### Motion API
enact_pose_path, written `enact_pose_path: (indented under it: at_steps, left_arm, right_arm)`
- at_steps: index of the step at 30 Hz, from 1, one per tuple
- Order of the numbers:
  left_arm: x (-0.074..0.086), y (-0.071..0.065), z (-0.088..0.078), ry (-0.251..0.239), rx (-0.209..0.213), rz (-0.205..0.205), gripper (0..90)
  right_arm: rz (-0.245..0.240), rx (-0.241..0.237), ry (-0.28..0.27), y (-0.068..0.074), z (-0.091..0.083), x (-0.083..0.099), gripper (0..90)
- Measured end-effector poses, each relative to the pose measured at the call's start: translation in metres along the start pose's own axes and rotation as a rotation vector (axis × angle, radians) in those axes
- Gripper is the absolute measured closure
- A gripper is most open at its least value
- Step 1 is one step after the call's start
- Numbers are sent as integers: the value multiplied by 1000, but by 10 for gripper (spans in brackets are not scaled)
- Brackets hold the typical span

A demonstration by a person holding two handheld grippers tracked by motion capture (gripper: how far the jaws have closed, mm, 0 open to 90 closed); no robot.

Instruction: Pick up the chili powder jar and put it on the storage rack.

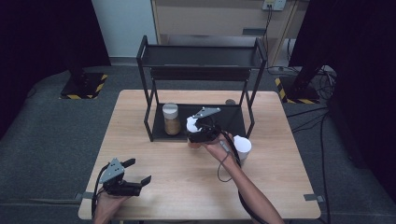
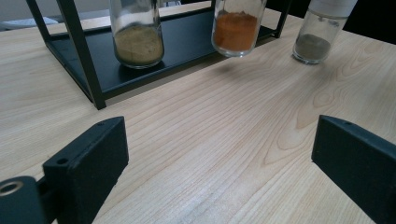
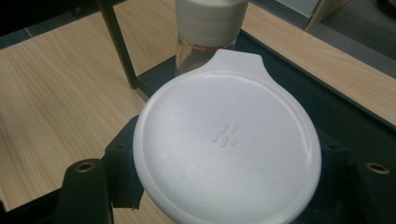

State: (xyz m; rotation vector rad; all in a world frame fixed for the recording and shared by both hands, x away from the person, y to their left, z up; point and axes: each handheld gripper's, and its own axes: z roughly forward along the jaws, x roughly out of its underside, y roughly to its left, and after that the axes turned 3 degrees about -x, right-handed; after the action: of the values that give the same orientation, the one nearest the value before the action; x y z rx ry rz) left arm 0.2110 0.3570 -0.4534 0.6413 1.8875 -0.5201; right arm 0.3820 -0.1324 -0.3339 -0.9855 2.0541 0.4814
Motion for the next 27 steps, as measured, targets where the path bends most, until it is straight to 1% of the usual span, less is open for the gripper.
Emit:
enact_pose_path:
  at_steps: [2, 6, 14, 17, 21, 24, 27]
  left_arm:
    - [0, 0, 0, 0, -1, -1, 29]
    - [0, 1, 0, 1, 1, -3, 29]
    - [1, 1, 0, -1, 0, -4, 29]
    - [1, 1, 0, -1, 0, -4, 29]
    - [1, 1, 0, -3, 1, -6, 29]
    - [1, 1, 0, -4, 3, -5, 30]
    - [1, 1, 0, -5, 4, -5, 29]
  right_arm:
    - [-3, 3, -3, -3, -2, -3, 311]
    - [11, 0, -5, -11, -3, -10, 312]
    - [19, 22, -8, -19, 0, -23, 312]
    - [28, 32, -6, -23, 4, -28, 311]
    - [31, 50, 0, -23, 9, -32, 312]
    - [49, 53, 8, -27, 15, -35, 312]
    - [56, 66, 9, -27, 21, -36, 312]
